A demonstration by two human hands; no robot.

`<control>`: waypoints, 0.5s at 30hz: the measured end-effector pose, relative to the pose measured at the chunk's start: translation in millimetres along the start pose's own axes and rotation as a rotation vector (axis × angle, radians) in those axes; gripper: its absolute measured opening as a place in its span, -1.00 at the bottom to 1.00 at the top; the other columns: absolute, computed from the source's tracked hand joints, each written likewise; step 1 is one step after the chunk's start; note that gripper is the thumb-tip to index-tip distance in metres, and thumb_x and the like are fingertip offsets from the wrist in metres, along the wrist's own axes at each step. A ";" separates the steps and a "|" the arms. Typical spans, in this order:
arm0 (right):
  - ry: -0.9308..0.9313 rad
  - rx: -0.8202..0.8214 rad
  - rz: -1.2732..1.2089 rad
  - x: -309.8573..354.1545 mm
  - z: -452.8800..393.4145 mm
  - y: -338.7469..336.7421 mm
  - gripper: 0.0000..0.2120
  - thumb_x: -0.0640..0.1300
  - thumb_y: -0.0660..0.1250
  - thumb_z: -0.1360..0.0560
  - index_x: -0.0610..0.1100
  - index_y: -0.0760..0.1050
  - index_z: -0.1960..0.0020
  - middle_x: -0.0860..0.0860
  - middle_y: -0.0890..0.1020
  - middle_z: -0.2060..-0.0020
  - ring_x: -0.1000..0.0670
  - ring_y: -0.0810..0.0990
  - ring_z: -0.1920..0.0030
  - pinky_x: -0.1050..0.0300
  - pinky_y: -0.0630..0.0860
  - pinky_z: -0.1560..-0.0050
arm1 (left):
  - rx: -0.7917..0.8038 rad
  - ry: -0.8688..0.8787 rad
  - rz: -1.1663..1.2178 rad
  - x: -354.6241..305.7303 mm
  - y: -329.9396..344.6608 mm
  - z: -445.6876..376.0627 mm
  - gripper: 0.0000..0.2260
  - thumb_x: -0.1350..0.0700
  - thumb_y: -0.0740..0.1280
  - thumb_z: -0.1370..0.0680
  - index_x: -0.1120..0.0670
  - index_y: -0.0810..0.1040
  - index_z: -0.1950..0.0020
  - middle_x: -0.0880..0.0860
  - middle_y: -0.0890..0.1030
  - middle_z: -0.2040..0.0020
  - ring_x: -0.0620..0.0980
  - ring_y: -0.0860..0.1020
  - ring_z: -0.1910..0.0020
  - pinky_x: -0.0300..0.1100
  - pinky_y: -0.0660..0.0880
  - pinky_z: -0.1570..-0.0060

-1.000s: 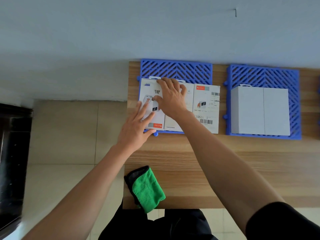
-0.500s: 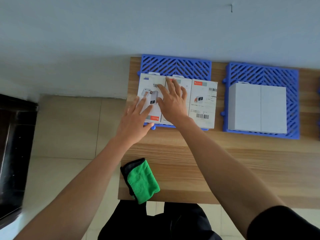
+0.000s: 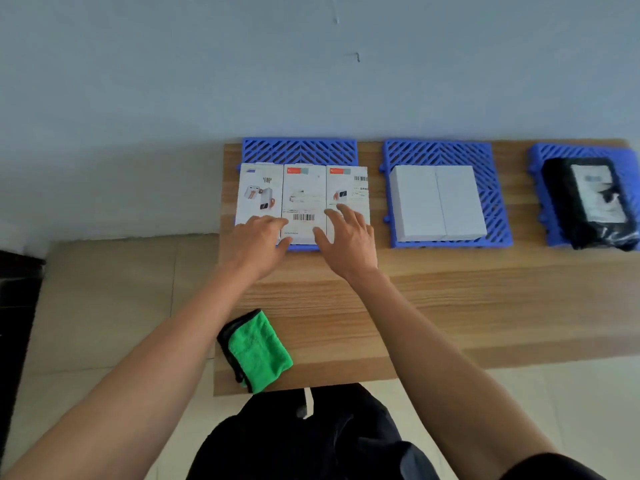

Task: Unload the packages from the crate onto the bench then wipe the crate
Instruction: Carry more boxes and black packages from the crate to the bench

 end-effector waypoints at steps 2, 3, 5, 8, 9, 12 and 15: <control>0.064 -0.041 -0.018 -9.0 22.9 -14.0 -0.49 0.21 0.22 -0.61 -0.01 0.40 -0.47 -0.03 0.41 -0.49 -0.12 0.34 -0.48 -0.19 0.35 -0.39 | 0.019 0.048 -0.009 -11.3 -4.0 2.6 -0.60 -0.11 0.29 -0.63 -0.02 0.50 -0.43 0.03 0.61 -0.31 0.12 0.55 -0.27 0.08 0.52 -0.14; 0.092 -0.064 -0.038 -13.9 36.3 -20.7 -0.50 0.20 0.23 -0.60 -0.01 0.41 -0.46 -0.02 0.44 -0.47 -0.12 0.37 -0.46 -0.19 0.38 -0.38 | 0.024 0.073 -0.012 -18.2 -5.3 4.8 -0.61 -0.10 0.29 -0.63 -0.01 0.51 -0.43 0.05 0.61 -0.30 0.13 0.55 -0.25 0.07 0.50 -0.13; 0.135 -0.115 -0.072 -25.1 64.8 -35.1 -0.53 0.16 0.25 -0.61 -0.02 0.44 -0.44 -0.01 0.48 -0.43 -0.10 0.41 -0.43 -0.17 0.41 -0.37 | 0.044 0.114 -0.008 -35.2 -6.5 9.7 -0.61 -0.09 0.29 -0.64 0.00 0.51 -0.43 0.09 0.61 -0.30 0.16 0.54 -0.27 0.07 0.48 -0.16; 0.190 -0.176 -0.071 -50.1 104.6 -60.1 -0.59 0.06 0.28 -0.61 -0.05 0.47 -0.40 0.01 0.54 -0.35 -0.10 0.46 -0.37 -0.13 0.43 -0.34 | 0.082 0.181 0.004 -72.6 -6.4 19.2 -0.61 -0.11 0.28 -0.65 0.03 0.51 -0.42 0.14 0.60 -0.31 0.19 0.54 -0.26 0.08 0.51 -0.13; 0.219 -0.175 -0.066 -60.8 116.8 -68.7 -0.60 0.03 0.28 -0.61 -0.06 0.47 -0.41 0.00 0.54 -0.35 -0.11 0.47 -0.36 -0.13 0.43 -0.34 | 0.103 0.215 -0.002 -88.6 -5.3 22.6 -0.60 -0.13 0.26 -0.66 0.03 0.50 -0.43 0.15 0.60 -0.30 0.20 0.55 -0.25 0.08 0.52 -0.12; 0.301 -0.134 -0.072 -97.8 153.9 -93.0 -0.61 -0.04 0.27 -0.61 -0.05 0.47 -0.42 -0.01 0.55 -0.36 -0.12 0.48 -0.34 -0.12 0.46 -0.30 | 0.169 0.324 -0.035 -144.7 0.8 32.5 -0.56 -0.19 0.22 -0.66 0.00 0.48 -0.46 0.12 0.58 -0.35 0.17 0.54 -0.29 0.07 0.51 -0.16; 0.392 -0.160 -0.111 -139.3 198.2 -119.7 -0.62 -0.04 0.27 -0.62 -0.03 0.47 -0.42 -0.01 0.54 -0.36 -0.12 0.46 -0.36 -0.13 0.49 -0.26 | 0.235 0.423 -0.084 -211.8 11.0 41.9 -0.56 -0.20 0.24 -0.63 -0.06 0.47 -0.47 0.09 0.55 -0.38 0.14 0.53 -0.31 0.04 0.48 -0.17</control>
Point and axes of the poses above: each hand's wrist, its own z-axis away from the middle knuckle, its own y-axis out of the palm, x = y × z, the point moved 5 cm from there along -z, towards the middle knuckle
